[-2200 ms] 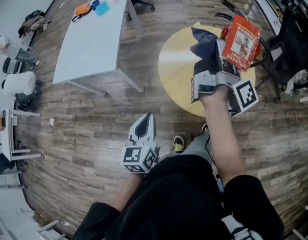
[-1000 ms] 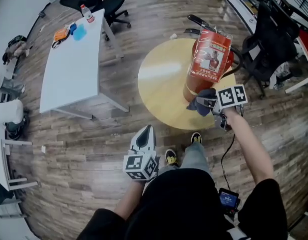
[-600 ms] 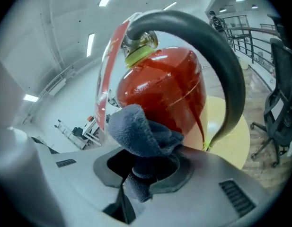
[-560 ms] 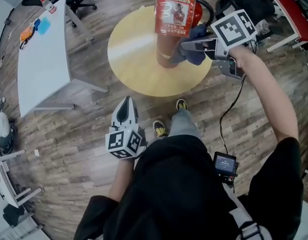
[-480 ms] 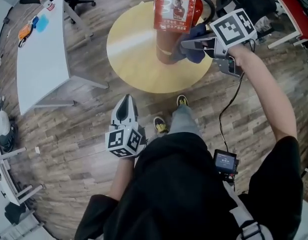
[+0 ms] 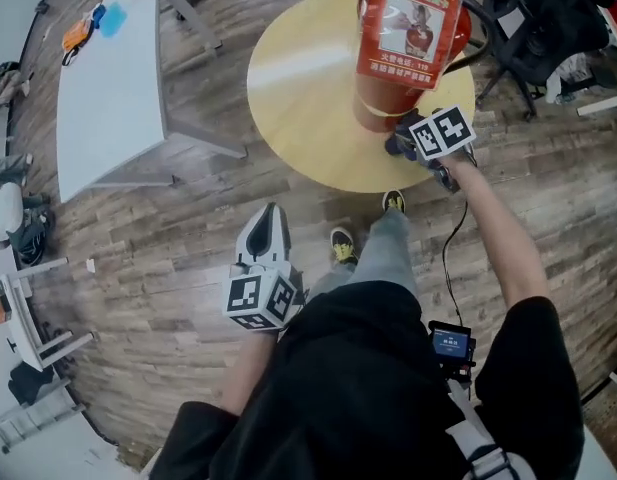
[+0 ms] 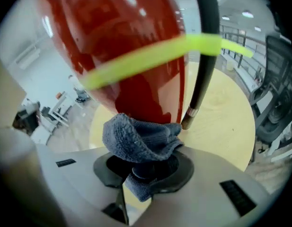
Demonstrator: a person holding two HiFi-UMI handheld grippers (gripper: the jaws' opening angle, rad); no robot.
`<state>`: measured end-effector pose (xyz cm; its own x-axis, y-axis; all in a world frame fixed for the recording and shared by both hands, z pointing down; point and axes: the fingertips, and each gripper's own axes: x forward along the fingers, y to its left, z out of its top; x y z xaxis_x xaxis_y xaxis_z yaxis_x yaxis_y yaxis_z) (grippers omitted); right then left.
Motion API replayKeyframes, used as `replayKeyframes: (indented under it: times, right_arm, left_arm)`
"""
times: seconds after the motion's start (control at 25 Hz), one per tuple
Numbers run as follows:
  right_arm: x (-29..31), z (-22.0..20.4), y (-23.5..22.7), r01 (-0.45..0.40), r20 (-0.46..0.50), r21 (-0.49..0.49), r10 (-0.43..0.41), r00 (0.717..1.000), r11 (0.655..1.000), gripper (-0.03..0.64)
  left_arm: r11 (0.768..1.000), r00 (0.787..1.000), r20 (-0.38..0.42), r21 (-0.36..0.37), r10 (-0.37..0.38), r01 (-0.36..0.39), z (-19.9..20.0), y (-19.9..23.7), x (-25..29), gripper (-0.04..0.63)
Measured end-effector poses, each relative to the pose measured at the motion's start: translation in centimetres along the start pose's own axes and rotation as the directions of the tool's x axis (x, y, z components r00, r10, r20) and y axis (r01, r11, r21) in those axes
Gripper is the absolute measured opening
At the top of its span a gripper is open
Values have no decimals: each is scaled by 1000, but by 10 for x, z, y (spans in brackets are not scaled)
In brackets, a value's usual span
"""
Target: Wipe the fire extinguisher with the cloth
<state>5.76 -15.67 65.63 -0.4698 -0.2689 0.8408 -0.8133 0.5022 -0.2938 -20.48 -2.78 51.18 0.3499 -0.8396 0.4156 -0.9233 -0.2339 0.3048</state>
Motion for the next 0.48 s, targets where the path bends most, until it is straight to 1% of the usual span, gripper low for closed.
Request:
replayKeyframes:
  times: [0.08, 0.2, 0.28, 0.36, 0.48]
  right_arm:
    - [16, -8, -11, 90, 6, -50, -90, 996, 995, 106]
    - [0, 3, -12, 169, 12, -131, -169, 986, 977, 106]
    - [-36, 24, -8, 214, 30, -185, -212, 977, 959, 106]
    - [-86, 53, 5, 244, 67, -228, -234, 970, 943, 106]
    - [-159, 93, 36, 273, 174, -283, -230, 957, 919, 106]
  left_arm:
    - [1000, 1000, -1, 0, 7, -7, 2, 3, -1, 23]
    - [1000, 1000, 9, -1, -2, 2, 7, 6, 0, 23]
    - [1000, 999, 20, 4, -29, 29, 11, 1, 4, 23]
    - [998, 997, 34, 8, -65, 65, 16, -8, 10, 23]
    - [993, 991, 50, 19, -121, 120, 23, -23, 19, 23]
